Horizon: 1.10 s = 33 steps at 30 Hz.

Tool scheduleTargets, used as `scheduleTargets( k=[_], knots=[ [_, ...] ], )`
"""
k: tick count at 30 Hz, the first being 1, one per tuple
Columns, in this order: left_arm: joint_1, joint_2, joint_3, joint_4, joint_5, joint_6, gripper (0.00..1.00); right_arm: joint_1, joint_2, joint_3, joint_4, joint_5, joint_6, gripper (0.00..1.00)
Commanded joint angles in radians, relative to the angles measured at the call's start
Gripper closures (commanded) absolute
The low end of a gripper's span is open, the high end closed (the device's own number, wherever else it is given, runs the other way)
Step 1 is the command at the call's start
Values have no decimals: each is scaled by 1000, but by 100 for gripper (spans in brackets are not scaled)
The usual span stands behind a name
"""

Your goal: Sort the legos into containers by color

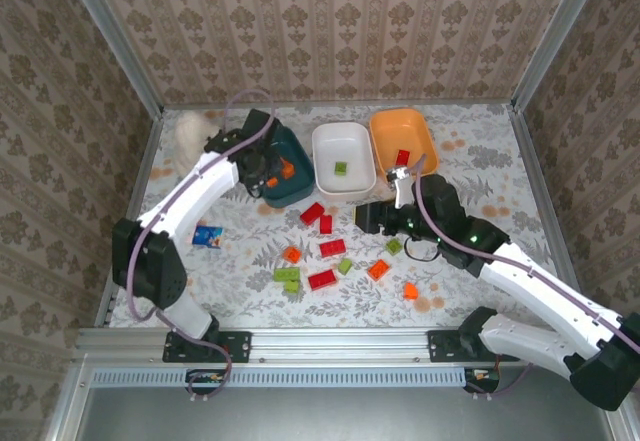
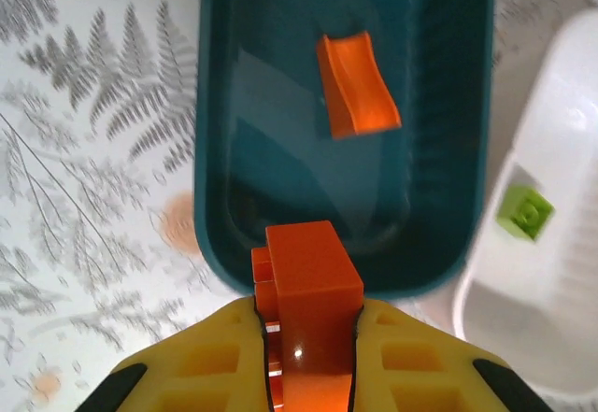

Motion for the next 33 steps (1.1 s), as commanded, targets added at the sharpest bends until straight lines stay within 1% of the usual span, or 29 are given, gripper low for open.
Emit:
scheduleTargets(
  k=[1,3,9,12,16,18,23,27,30,33],
  knots=[
    [47,121,97,-44,-6,130,81,4,28,48,13,-13,-5,35],
    [64,197,159,-57,3,161,81,4,43,61,5,-13,-9,35],
    [87,359,277,-90,31,191,80,5,73,91,-18,-1,-20,35],
    [87,405,300,-110,33,183,80,6,96,108,-54,6,-33,35],
    [87,421,277,-98,51,159,77,19,134,120,-109,33,-54,34],
    [87,425,266,-95,64,157,73,33,166,136,-149,56,-72,34],
    [90,425,258,-100,86,159,60,63,282,205,-252,107,-93,34],
    [92,389,253,-101,87,162,45,98,370,282,-317,153,-112,32],
    [93,349,262,-107,84,165,40,126,439,339,-346,182,-130,30],
    [87,273,264,-100,75,170,36,154,525,390,-384,195,-131,28]
  ],
)
